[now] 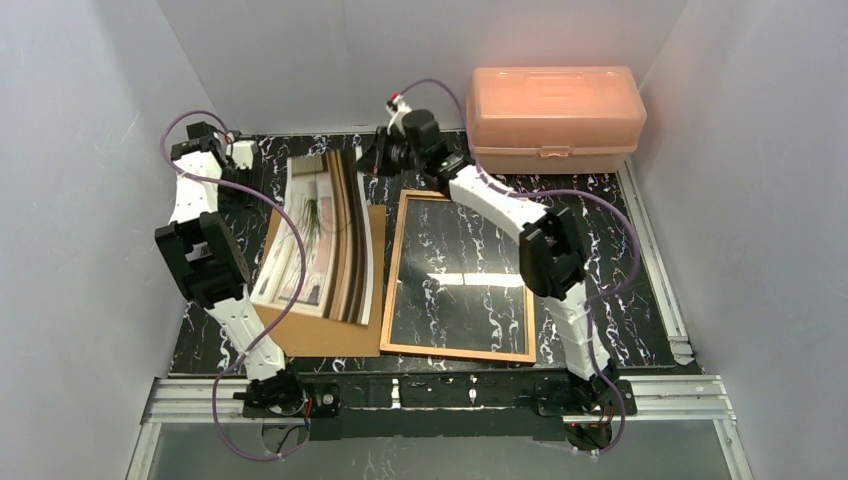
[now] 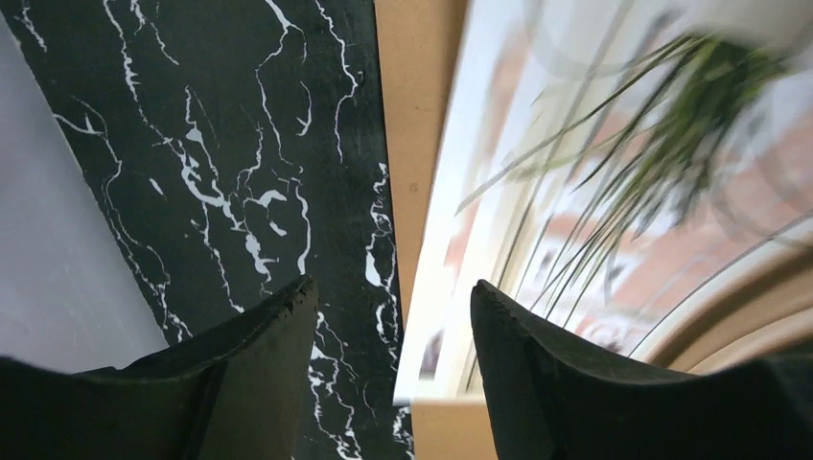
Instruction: Put the photo into the frame
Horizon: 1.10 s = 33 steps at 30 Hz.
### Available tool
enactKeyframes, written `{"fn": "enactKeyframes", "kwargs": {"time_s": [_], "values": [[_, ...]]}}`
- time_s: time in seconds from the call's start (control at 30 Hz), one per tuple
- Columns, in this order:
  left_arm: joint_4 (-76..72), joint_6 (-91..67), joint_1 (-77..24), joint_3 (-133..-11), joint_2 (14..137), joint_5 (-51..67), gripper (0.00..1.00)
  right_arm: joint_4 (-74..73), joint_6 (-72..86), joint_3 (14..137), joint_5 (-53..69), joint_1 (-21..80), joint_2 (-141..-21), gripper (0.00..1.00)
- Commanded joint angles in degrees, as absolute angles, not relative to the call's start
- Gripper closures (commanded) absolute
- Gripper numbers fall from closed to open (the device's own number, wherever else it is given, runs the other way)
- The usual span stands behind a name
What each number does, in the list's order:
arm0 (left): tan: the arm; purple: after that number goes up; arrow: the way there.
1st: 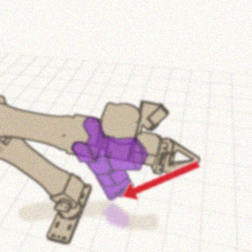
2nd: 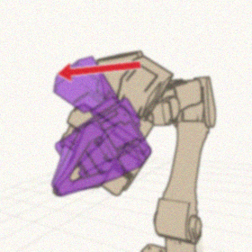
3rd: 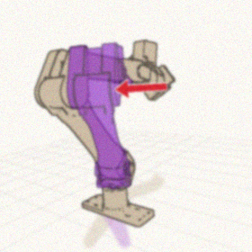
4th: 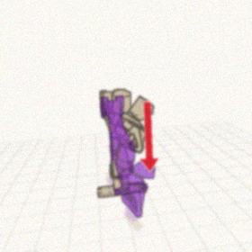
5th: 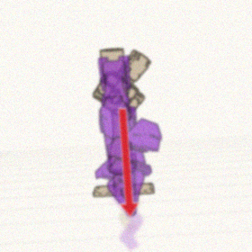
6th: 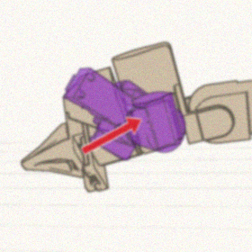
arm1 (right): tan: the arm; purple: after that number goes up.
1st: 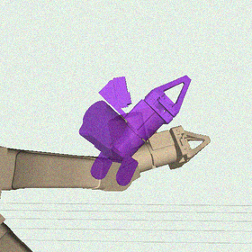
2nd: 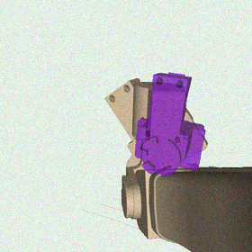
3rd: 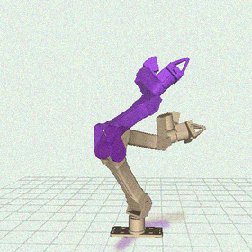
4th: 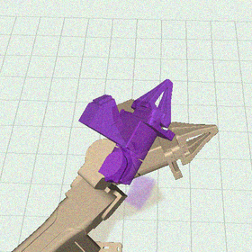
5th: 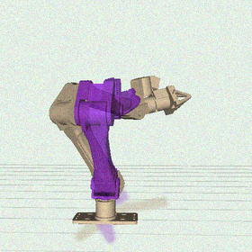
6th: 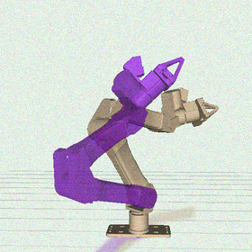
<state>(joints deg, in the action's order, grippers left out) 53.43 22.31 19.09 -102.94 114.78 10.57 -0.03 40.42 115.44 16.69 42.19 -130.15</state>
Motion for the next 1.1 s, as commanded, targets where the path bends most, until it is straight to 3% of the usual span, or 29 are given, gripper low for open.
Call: {"fn": "enactKeyframes", "kwargs": {"time_s": [0.0,0.3,0.57,0.9,1.07], "values": [[59.76,20.5,19.89,-105.42,109.73,13.19,0.41,-0.7,33.51,120.96,22.27,39.47,-119.56,0.99],[62.56,16.83,19.91,-109.09,108.85,17.0,0.39,-9.43,15.52,119.06,35.3,35.7,-101.06,0.99],[63.02,15.98,19.6,-108.36,108.85,18.71,0.39,-22.8,5.05,99.75,43.02,39.56,-85.21,0.99],[62.25,16.33,18.19,-103.85,106.71,20.74,0.4,-31.87,3.94,76.28,39.47,48.16,-76.57,0.98],[62.14,16.44,16.48,-102.12,105.2,21.42,0.4,-36.18,3.48,73.55,35.27,52.79,-78.68,0.67]]}}
